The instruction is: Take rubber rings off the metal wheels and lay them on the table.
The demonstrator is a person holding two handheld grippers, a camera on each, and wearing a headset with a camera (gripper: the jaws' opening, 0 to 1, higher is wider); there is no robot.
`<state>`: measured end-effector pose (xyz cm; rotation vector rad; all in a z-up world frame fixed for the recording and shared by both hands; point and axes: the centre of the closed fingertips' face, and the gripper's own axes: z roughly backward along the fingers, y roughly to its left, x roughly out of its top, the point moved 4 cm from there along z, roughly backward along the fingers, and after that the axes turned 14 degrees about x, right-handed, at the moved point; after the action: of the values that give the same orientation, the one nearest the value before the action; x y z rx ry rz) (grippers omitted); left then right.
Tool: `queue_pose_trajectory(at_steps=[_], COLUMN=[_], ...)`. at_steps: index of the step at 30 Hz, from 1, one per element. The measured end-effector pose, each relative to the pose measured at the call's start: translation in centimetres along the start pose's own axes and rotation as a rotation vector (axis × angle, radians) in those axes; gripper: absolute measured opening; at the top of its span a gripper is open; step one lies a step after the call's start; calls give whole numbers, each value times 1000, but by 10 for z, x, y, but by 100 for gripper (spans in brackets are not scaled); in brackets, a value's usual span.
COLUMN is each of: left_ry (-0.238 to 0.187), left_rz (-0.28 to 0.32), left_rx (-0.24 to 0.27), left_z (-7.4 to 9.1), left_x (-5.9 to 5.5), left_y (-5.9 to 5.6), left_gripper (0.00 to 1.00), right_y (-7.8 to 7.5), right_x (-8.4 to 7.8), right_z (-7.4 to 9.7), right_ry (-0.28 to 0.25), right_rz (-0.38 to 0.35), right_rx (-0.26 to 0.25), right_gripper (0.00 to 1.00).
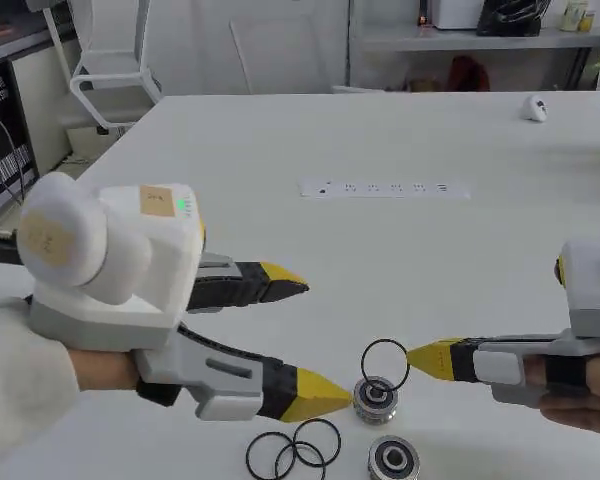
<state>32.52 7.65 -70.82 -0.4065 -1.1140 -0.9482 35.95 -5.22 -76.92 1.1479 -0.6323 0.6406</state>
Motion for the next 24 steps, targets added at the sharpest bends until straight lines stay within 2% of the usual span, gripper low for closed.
queue_pose_trajectory(at_steps=[3,8,12,19,22,24], left_ry=[-27,-30,-41,-50,-59,-53], left_rz=[-20,-26,10,79,109,124], left_rx=[22,46,67,124,140,169], left_z=[10,25,38,63,75,83], left_x=[7,5,-3,-18,-24,-30], left_y=[3,6,6,10,10,11], left_gripper=[75,82,89,100,100,100], right_y=[2,9,18,31,35,37], right_x=[3,9,17,22,24,25], right_z=[-1,-3,-7,-19,-25,-29], right_ry=[-3,-3,2,47,57,67], right_rz=[5,18,52,111,117,127], right_rx=[3,18,36,70,90,99], right_gripper=[0,0,0,0,0,0])
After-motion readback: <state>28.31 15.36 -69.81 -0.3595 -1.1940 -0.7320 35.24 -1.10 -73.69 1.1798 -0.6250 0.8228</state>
